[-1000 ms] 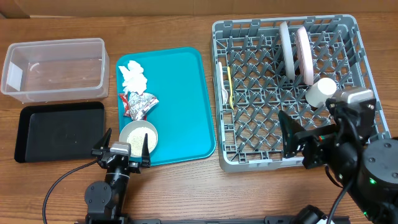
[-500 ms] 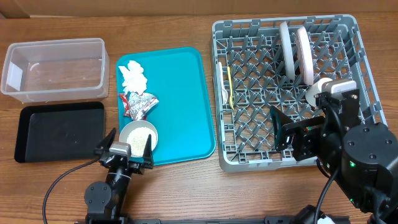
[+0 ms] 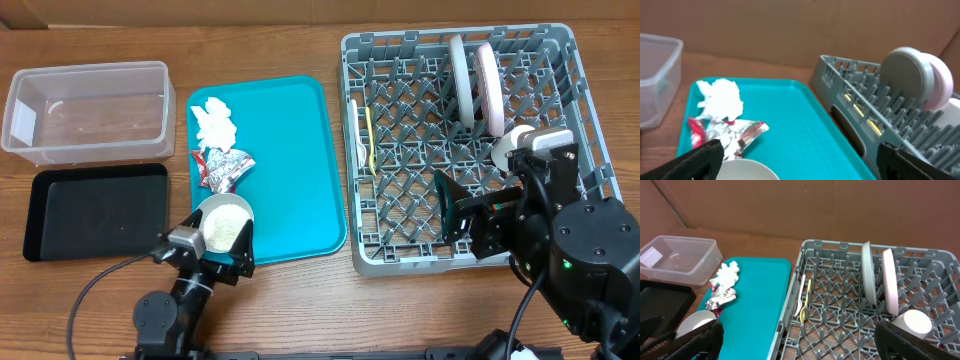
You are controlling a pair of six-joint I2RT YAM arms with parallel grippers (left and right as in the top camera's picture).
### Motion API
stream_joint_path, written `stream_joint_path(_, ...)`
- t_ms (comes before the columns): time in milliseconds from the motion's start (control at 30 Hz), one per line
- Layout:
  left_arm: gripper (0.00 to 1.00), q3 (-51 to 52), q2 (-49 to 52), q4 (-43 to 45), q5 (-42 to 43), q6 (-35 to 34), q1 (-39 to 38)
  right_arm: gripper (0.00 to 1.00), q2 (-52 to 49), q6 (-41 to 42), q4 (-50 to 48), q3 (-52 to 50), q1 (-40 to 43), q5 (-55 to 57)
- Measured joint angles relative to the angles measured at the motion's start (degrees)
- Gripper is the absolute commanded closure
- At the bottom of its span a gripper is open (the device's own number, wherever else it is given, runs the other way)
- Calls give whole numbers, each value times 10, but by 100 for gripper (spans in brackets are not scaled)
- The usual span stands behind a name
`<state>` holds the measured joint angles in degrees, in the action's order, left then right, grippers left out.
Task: Sort waste into correct bins and load items into the dishwasher rack
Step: 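Reach the left gripper to the white tissue on the teal tray and grasp it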
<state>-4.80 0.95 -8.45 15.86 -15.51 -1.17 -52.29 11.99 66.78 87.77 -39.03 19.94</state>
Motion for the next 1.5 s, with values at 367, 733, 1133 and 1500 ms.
stream_joint_path(367,0,-428,357,-234,-141,24,-3,0,0,0,1,0,0,4)
stream_joint_path(733,0,-800,897,-367,-60,71,-3,0,0,0,1,0,0,4)
stream_joint_path(1133,0,-803,1076,-313,-121,60,-14,0,0,0,1,0,0,4)
stream_joint_path(1500,22,-805,1156,-283,-195,58,-16,0,0,0,1,0,0,4)
